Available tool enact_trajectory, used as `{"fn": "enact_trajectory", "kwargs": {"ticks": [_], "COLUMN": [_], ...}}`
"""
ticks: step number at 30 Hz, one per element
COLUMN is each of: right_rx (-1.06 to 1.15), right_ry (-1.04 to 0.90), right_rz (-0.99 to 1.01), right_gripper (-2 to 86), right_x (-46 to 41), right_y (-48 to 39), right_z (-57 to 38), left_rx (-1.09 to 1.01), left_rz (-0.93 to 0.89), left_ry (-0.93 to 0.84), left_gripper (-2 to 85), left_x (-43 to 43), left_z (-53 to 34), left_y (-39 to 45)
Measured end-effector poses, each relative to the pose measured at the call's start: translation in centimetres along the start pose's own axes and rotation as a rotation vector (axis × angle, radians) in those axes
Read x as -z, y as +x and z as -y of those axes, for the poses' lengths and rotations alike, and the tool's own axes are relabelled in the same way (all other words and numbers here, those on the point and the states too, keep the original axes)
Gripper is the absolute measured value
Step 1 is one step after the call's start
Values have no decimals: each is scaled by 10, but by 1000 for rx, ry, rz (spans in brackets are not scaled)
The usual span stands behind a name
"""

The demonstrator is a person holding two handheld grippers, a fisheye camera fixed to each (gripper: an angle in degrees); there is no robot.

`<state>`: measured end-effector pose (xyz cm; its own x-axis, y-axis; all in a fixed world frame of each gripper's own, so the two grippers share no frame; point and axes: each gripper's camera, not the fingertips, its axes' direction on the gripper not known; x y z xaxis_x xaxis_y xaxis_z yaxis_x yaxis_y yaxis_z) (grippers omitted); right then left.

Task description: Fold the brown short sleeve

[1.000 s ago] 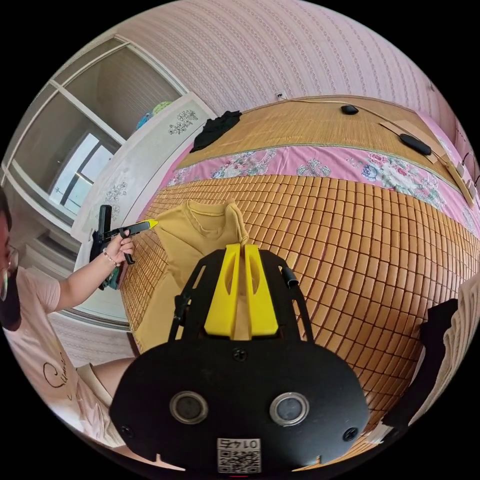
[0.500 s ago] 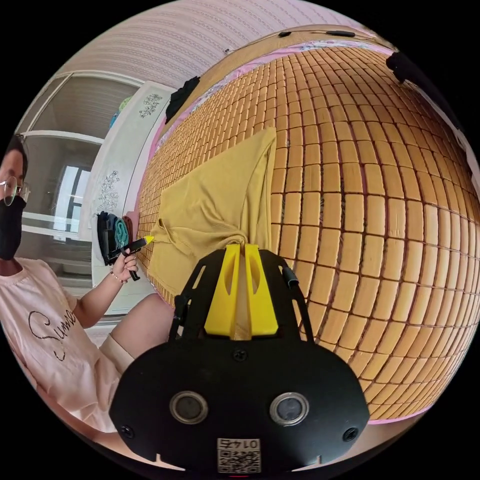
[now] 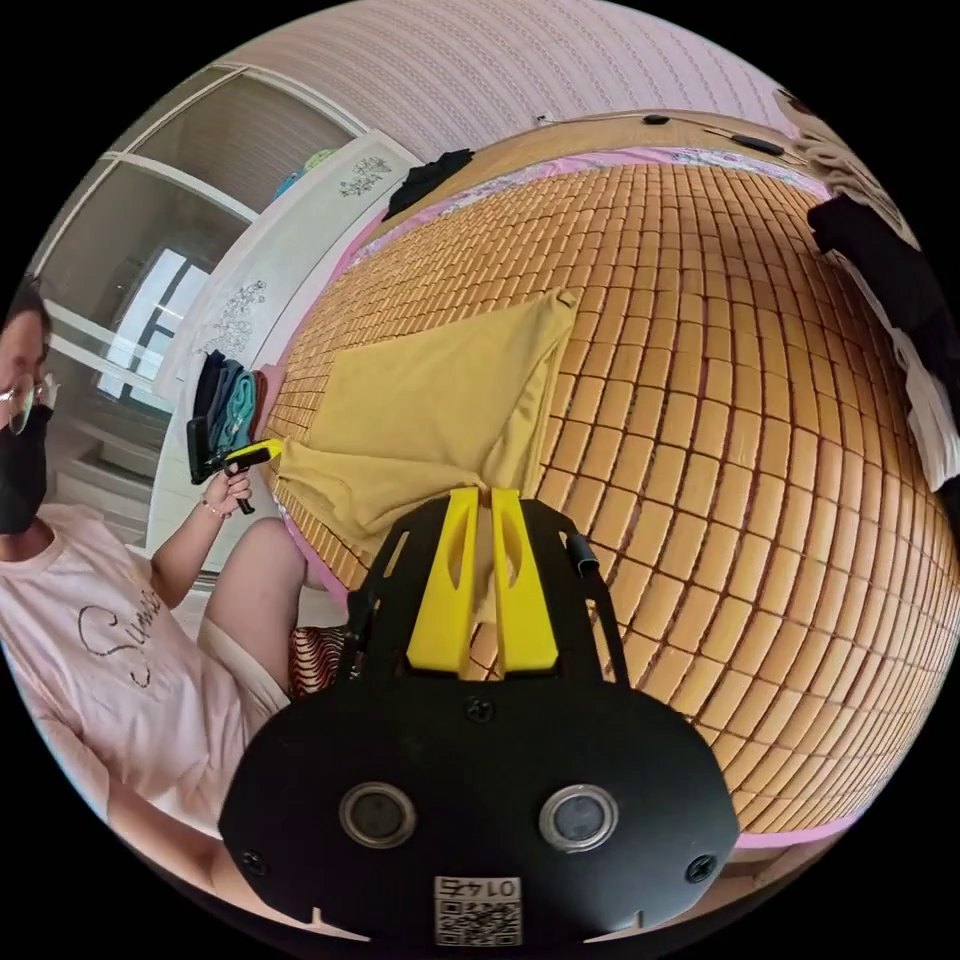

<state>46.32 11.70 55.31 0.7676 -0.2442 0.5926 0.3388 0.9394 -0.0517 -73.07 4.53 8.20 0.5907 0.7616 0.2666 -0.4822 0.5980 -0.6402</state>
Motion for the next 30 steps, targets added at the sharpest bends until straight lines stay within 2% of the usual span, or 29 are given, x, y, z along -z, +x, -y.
{"fn": "enact_trajectory", "kwargs": {"ticks": [3,7,11,13,15,17,20,24,27,30], "right_rx": [-71,-6,118,135,115,110,118,82,85,121], "right_ry": [51,124,34,-18,-71,-72,-73,-120,-120,-86], "right_rz": [-150,-211,-142,-187,-284,-281,-216,-200,-166,-221], "right_gripper": [62,57,83,86,64,49,47,60,67,58], "right_x": [4,8,-44,-68,-90,-89,-78,-78,-74,-71], "right_y": [-29,-91,-153,-169,-180,-188,-203,-208,-216,-231], "right_z": [-18,-39,-37,-31,-24,-24,-32,-39,-32,-17], "left_rx": [49,5,-114,-145,-187,-194,-228,-194,-185,-214], "left_rz": [80,68,7,18,115,178,131,3,-21,19], "left_ry": [33,117,57,9,-97,-103,-117,-121,-106,-63], "left_gripper": [-2,3,41,55,56,32,0,8,28,32], "left_x": [10,27,-9,-34,-65,-74,-70,-56,-43,-34], "left_z": [-18,-29,-24,-19,-13,-15,-19,-27,-28,-24], "left_y": [17,63,131,155,179,189,196,193,196,209]}}
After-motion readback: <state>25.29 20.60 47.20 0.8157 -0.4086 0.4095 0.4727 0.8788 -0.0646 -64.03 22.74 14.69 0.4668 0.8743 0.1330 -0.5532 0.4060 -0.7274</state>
